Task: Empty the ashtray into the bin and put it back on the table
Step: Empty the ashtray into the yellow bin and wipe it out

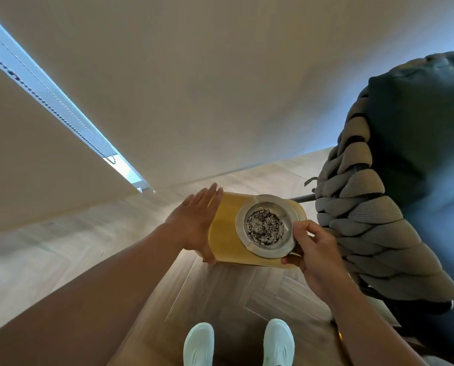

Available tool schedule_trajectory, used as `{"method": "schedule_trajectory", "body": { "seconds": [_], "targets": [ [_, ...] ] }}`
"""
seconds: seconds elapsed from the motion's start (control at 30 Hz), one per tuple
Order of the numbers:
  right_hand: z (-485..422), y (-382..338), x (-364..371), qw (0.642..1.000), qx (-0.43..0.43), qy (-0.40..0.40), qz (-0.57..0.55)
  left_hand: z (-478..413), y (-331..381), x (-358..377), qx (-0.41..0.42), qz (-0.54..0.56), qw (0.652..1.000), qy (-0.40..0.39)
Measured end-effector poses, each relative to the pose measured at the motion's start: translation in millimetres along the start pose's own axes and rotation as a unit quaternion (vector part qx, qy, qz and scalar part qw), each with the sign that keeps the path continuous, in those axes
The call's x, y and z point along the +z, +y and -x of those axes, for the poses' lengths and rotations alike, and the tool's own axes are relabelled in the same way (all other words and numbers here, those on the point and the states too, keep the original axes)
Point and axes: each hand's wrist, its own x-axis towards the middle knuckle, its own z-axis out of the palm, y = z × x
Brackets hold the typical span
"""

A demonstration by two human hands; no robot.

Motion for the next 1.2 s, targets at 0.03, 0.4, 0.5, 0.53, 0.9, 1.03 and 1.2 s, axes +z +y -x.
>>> {"method": "schedule_trajectory", "body": {
  "seconds": [0.03, 0.4, 0.5, 0.53, 0.9, 1.03, 1.2],
  "targets": [
    [-2.5, 0.7, -0.1, 1.000, 0.001, 0.001, -0.002, -0.7, 0.0, -0.6, 0.000, 0.002, 1.000, 0.000],
    [-18.2, -4.9, -12.3, 0.927, -0.247, 0.039, 0.280, -2.6, 1.0, -2.8, -0.002, 0.014, 1.000, -0.006],
    [-19.0, 2.9, -13.4, 0.777, -0.423, 0.031, 0.465, -2.9, 2.0, -1.7, 0.000, 0.019, 1.000, -0.007],
    [-18.5, 7.1, -11.2, 0.737, -0.451, 0.023, 0.502, -2.6, 1.8, -1.0, -0.001, 0.021, 1.000, -0.006],
    [-15.9, 26.5, -1.7, 0.628, -0.500, 0.033, 0.595, -2.0, -1.7, 2.5, -0.006, 0.021, 1.000, -0.006],
    [-13.5, 27.9, -4.5, 0.635, -0.501, 0.034, 0.588, -1.2, -1.1, 1.9, -0.008, 0.022, 1.000, -0.008],
    [-14.0, 32.5, -6.0, 0.643, -0.486, 0.025, 0.591, -0.2, -1.0, -0.5, -0.006, 0.018, 1.000, -0.009]
  ]
}}
